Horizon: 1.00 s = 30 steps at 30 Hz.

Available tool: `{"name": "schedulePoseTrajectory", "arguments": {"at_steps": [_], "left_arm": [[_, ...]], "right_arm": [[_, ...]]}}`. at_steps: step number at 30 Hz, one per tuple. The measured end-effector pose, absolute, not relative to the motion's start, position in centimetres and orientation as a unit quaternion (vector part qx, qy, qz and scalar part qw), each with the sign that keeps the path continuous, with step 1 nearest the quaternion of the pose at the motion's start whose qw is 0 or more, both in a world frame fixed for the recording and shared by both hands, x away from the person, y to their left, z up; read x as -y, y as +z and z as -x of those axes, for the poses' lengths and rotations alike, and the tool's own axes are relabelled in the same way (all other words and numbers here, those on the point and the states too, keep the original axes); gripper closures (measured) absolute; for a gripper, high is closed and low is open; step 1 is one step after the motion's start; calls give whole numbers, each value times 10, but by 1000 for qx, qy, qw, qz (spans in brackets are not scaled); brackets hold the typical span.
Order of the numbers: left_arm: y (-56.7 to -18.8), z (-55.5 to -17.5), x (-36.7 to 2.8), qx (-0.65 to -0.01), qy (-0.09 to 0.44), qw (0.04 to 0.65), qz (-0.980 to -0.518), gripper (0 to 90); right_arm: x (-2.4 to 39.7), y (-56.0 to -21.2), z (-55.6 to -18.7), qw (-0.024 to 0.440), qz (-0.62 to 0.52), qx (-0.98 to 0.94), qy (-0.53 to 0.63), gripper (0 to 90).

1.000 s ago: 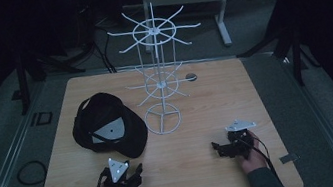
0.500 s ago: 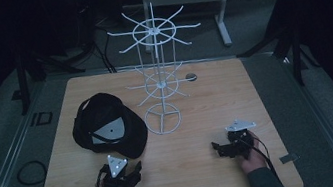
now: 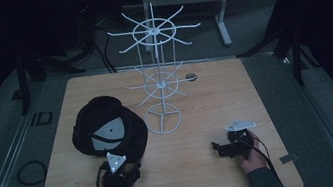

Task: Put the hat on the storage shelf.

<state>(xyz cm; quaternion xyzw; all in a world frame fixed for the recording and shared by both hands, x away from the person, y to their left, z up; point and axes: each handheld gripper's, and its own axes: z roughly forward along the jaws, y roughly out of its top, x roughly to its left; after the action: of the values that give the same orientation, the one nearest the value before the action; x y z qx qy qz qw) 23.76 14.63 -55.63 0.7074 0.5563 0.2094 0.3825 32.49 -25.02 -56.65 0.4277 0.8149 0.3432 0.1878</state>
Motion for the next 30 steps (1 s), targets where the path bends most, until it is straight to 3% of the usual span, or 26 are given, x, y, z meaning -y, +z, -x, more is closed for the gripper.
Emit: {"name": "schedulePoseTrajectory", "arguments": {"at_steps": [30], "left_arm": [[-559, -261, -143, -573, 201, 387, -694, 454]], "right_arm": [[250, -567, -325, 188, -428, -815, 343, 123]]}}
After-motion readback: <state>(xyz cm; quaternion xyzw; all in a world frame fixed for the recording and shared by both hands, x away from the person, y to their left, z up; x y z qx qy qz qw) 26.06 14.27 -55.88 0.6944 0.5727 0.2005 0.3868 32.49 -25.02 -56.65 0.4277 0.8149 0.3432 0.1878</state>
